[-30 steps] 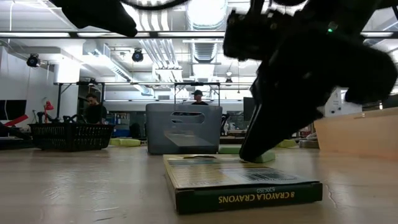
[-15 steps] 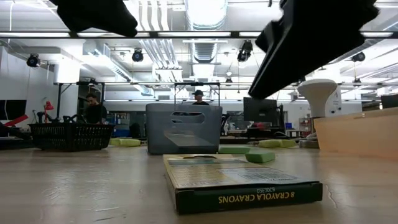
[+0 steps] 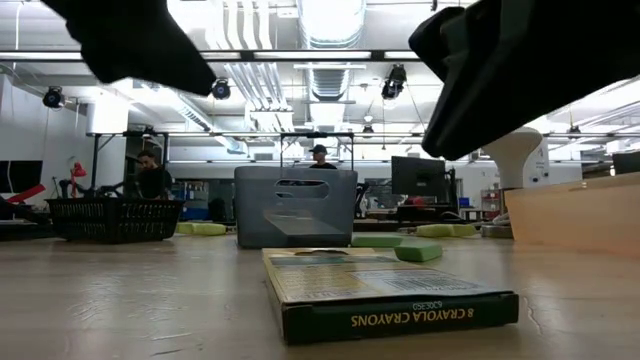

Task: Pick & Place School Supplies
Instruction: Put the yellow crayon box into the black transparent bin

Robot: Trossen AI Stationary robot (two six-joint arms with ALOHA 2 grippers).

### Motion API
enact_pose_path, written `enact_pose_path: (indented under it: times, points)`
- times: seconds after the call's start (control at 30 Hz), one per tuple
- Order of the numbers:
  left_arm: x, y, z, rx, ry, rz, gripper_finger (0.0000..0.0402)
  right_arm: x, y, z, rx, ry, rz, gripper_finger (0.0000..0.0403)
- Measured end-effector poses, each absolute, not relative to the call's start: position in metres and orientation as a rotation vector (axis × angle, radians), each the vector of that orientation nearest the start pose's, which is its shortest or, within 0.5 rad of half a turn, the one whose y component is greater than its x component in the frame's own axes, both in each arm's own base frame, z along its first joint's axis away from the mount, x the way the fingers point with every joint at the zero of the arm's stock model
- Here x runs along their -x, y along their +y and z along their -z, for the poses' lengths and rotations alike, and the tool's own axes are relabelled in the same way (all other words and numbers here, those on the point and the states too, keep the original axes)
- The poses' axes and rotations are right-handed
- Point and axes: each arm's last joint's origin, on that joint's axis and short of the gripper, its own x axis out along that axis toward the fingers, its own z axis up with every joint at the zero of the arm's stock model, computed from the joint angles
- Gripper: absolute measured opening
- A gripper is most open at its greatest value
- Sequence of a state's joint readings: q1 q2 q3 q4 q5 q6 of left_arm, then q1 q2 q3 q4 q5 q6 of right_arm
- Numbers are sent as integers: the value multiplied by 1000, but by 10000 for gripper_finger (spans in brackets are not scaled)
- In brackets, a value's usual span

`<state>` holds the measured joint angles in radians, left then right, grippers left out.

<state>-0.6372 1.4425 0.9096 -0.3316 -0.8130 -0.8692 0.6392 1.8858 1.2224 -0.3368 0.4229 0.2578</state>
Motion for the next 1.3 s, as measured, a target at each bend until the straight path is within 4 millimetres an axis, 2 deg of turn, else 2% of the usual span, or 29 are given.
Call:
enact_pose_path:
  times: [0.27, 0.63, 0.9, 1.3]
  points:
    - [-237, -146, -212, 387, 504, -480, 108, -315, 218, -172, 298, 877, -97, 57]
    - [-238, -147, -213, 431, 487, -484, 108, -316, 215, -171, 294, 882, -91, 57]
    - [-239, -148, -213, 780, 421, -551, 108, -317, 212, -170, 265, 911, -91, 57]
    - [-240, -150, -213, 858, 395, -563, 108, -319, 206, -167, 219, 941, -114, 57]
